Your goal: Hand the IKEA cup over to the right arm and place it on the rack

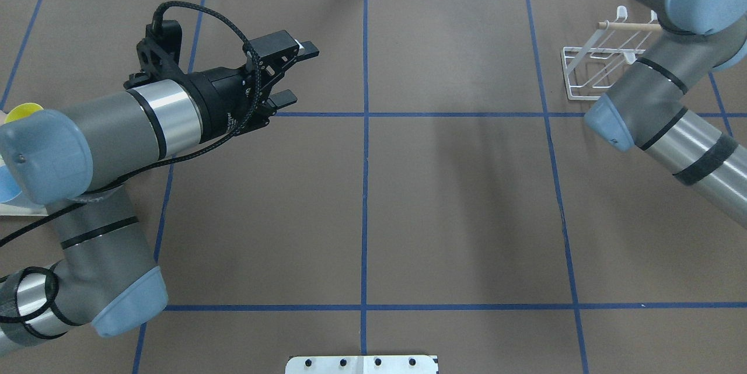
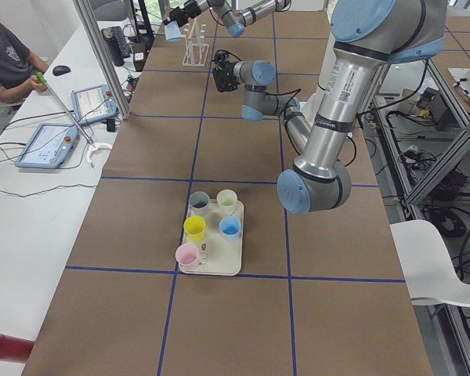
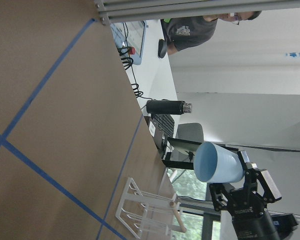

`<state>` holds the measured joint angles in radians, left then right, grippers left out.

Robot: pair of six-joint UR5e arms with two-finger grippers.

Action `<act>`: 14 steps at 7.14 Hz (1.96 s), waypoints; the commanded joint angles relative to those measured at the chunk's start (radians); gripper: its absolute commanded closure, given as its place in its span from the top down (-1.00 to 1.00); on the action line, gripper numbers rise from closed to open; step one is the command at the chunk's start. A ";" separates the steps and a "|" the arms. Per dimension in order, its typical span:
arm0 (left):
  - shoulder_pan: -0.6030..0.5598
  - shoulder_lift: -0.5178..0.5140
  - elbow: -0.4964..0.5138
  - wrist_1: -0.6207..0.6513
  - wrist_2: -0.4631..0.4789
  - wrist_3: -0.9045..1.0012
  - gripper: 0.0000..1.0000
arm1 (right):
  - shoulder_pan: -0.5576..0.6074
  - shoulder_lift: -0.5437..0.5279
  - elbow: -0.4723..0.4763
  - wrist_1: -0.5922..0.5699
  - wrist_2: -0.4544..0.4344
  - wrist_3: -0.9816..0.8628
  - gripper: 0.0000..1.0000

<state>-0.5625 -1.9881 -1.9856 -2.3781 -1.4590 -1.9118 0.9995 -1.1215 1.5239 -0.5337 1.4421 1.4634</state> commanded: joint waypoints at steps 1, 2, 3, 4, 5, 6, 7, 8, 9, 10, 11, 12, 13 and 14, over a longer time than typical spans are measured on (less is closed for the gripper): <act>-0.013 -0.005 -0.096 0.282 -0.003 0.130 1.00 | 0.068 -0.093 0.004 -0.038 -0.136 -0.185 -1.00; -0.023 0.000 -0.096 0.292 -0.004 0.145 1.00 | 0.079 -0.186 0.033 -0.046 -0.196 -0.313 -1.00; -0.023 0.008 -0.094 0.295 -0.004 0.155 1.00 | 0.117 -0.264 0.062 -0.046 -0.222 -0.460 -1.00; -0.023 0.008 -0.094 0.312 -0.004 0.155 1.00 | 0.116 -0.299 0.050 -0.055 -0.333 -0.559 -1.00; -0.023 0.006 -0.094 0.322 -0.010 0.155 1.00 | 0.116 -0.305 0.026 -0.064 -0.373 -0.616 -1.00; -0.023 0.008 -0.093 0.323 -0.011 0.155 1.00 | 0.111 -0.287 -0.003 -0.065 -0.373 -0.615 -1.00; -0.023 0.008 -0.090 0.323 -0.011 0.155 1.00 | 0.108 -0.244 -0.063 -0.063 -0.373 -0.606 -1.00; -0.020 0.006 -0.088 0.323 -0.011 0.155 1.00 | 0.102 -0.219 -0.111 -0.061 -0.371 -0.600 -1.00; -0.020 0.006 -0.087 0.323 -0.011 0.155 1.00 | 0.100 -0.207 -0.128 -0.060 -0.365 -0.600 -1.00; -0.017 0.008 -0.082 0.323 -0.011 0.155 1.00 | 0.100 -0.199 -0.134 -0.060 -0.355 -0.600 -1.00; -0.019 0.008 -0.082 0.323 -0.011 0.155 1.00 | 0.081 -0.204 -0.140 -0.060 -0.353 -0.601 -1.00; -0.019 0.008 -0.081 0.323 -0.011 0.155 1.00 | 0.070 -0.204 -0.142 -0.058 -0.351 -0.600 -1.00; -0.017 0.009 -0.081 0.321 -0.011 0.155 1.00 | 0.057 -0.210 -0.145 -0.060 -0.351 -0.600 -1.00; -0.017 0.008 -0.081 0.321 -0.011 0.155 1.00 | 0.053 -0.212 -0.146 -0.060 -0.351 -0.600 -1.00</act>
<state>-0.5804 -1.9797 -2.0666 -2.0565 -1.4696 -1.7564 1.0617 -1.3298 1.3803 -0.5933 1.0903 0.8635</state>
